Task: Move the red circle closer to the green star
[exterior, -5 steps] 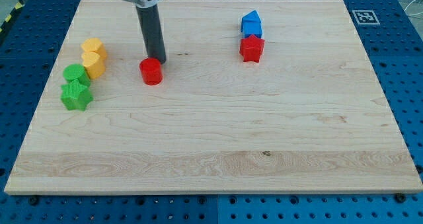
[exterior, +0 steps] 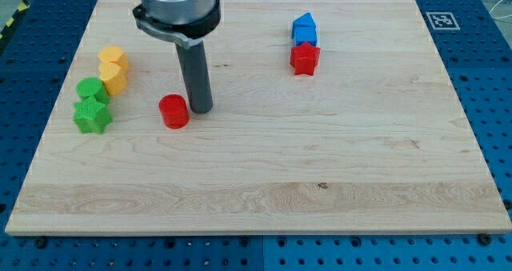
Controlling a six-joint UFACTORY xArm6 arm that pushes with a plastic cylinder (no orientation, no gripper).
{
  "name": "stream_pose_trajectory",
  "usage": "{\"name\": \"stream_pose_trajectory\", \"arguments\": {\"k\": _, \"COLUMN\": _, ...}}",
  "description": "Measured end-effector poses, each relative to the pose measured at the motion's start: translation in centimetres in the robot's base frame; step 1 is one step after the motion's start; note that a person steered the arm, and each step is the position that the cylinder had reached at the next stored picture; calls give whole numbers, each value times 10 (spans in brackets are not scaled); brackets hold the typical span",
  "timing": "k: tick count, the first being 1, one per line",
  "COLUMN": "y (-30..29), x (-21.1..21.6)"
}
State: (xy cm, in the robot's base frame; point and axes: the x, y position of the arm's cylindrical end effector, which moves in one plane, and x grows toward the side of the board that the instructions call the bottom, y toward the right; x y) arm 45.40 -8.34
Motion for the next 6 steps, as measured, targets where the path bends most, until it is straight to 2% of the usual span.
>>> {"name": "stream_pose_trajectory", "arguments": {"k": 6, "y": -63, "x": 10}}
